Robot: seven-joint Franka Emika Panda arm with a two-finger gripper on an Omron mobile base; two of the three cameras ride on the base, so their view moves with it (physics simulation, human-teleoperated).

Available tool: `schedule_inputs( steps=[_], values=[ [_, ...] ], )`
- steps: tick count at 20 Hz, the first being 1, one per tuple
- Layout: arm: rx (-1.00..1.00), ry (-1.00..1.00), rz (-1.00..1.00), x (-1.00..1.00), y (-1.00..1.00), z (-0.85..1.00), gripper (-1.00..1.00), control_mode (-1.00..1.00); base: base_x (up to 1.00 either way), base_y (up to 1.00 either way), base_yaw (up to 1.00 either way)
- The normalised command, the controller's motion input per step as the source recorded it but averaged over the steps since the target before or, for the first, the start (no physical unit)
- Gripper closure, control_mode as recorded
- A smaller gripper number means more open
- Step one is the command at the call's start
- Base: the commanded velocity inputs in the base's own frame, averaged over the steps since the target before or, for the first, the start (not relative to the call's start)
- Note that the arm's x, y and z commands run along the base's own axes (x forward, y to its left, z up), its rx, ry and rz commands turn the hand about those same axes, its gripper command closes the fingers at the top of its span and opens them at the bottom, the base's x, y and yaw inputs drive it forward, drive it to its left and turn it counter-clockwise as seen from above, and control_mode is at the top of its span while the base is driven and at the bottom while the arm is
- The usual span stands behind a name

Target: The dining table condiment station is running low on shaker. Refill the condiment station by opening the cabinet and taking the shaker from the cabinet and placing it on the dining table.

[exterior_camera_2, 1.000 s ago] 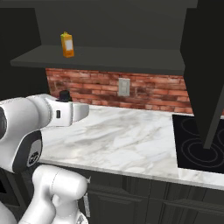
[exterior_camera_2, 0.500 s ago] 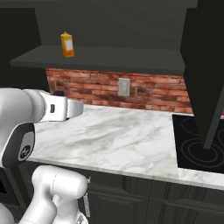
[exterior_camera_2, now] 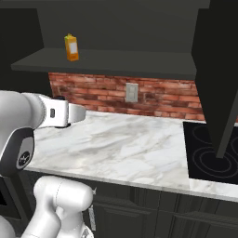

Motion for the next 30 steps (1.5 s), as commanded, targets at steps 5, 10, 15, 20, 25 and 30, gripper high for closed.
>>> schedule_inputs(
  steps=[5, 10, 15, 20, 25, 30],
  values=[
    [0.00, 0.00, -0.04, -0.17, 0.00, 0.00, 1.00, -1.00, 0.00, 0.00, 0.00],
    [0.00, 0.00, -0.03, -0.04, 0.01, 0.00, 1.00, 1.00, -0.17, 0.17, -0.18],
    [0.00, 0.00, 0.00, 0.00, 0.00, 0.00, 1.00, 1.00, -0.19, 0.19, -0.34],
    [0.00, 0.00, 0.00, 0.00, 0.00, 0.00, 1.00, 1.00, -0.29, 0.00, -0.38],
    [0.00, 0.00, 0.00, 0.00, 0.00, 0.00, 1.00, 1.00, -0.41, 0.00, -0.47],
    [0.00, 0.00, 0.00, 0.00, 0.00, 0.00, 1.00, 1.00, -0.63, 0.00, -0.59]
  ],
)
